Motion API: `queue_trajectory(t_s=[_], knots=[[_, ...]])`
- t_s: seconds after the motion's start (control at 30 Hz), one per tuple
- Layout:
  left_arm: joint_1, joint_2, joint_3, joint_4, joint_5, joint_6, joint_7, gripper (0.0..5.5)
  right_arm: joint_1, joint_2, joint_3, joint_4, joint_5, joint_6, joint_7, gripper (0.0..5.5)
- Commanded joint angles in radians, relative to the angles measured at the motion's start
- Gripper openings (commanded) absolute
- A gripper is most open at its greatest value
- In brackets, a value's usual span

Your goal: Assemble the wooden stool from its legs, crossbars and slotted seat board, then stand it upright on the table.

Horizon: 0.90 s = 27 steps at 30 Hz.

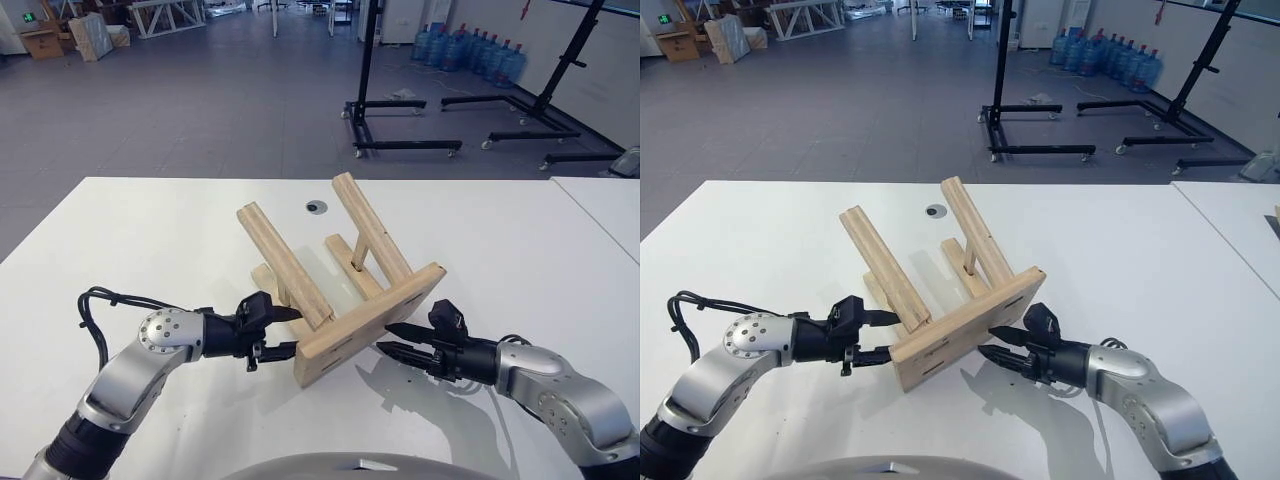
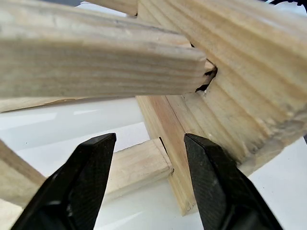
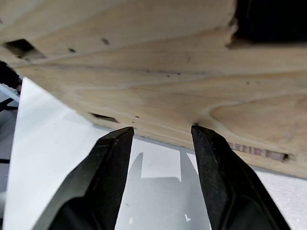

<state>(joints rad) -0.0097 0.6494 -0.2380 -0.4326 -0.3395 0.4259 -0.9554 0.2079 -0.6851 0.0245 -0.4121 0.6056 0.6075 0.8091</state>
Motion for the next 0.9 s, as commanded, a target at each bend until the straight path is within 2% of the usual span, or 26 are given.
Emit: queue_trajectory(t_s=[0.03,0.13,0.27,0.37,0.47,0.57,0.63,0.73,0.83,0.9], knots=[[-0.044,0.014,0.067,0.051,-0.011,0.012,0.018,2.60,0.003,0.015,0.012,-0.010,-0.020,-0.016,-0.005,2.23],[-0.044,0.056,0.095,0.062,-0.032,0.015,-0.030,2.60,0.001,0.035,0.028,-0.030,-0.023,-0.014,-0.015,2.23],[0.022,0.212,0.146,0.071,-0.074,0.019,-0.190,2.60,0.003,0.050,0.029,-0.038,-0.022,-0.011,-0.022,2.23],[-0.034,0.261,0.186,0.165,-0.055,-0.010,-0.225,2.60,0.009,0.052,0.028,-0.039,-0.027,-0.012,-0.027,2.23],[-0.213,0.193,0.209,0.357,0.055,-0.090,-0.066,2.60,-0.001,0.066,0.036,-0.055,-0.022,-0.004,-0.041,2.23],[-0.443,0.058,0.242,0.632,0.174,-0.152,0.230,2.60,-0.009,0.070,0.039,-0.057,-0.020,-0.001,-0.042,2.23],[-0.546,-0.014,0.259,0.776,0.203,-0.210,0.341,2.60,-0.011,0.070,0.040,-0.056,-0.021,0.000,-0.042,2.23],[-0.656,-0.076,0.242,0.950,0.240,-0.307,0.377,2.60,-0.024,0.071,0.050,-0.045,-0.026,0.000,-0.036,2.23],[-0.729,-0.115,0.190,1.079,0.281,-0.395,0.323,2.60,-0.031,0.073,0.052,-0.046,-0.023,0.004,-0.037,2.23],[-0.730,-0.130,0.152,1.078,0.288,-0.447,0.239,2.60,-0.034,0.073,0.055,-0.047,-0.022,0.007,-0.036,2.23]])
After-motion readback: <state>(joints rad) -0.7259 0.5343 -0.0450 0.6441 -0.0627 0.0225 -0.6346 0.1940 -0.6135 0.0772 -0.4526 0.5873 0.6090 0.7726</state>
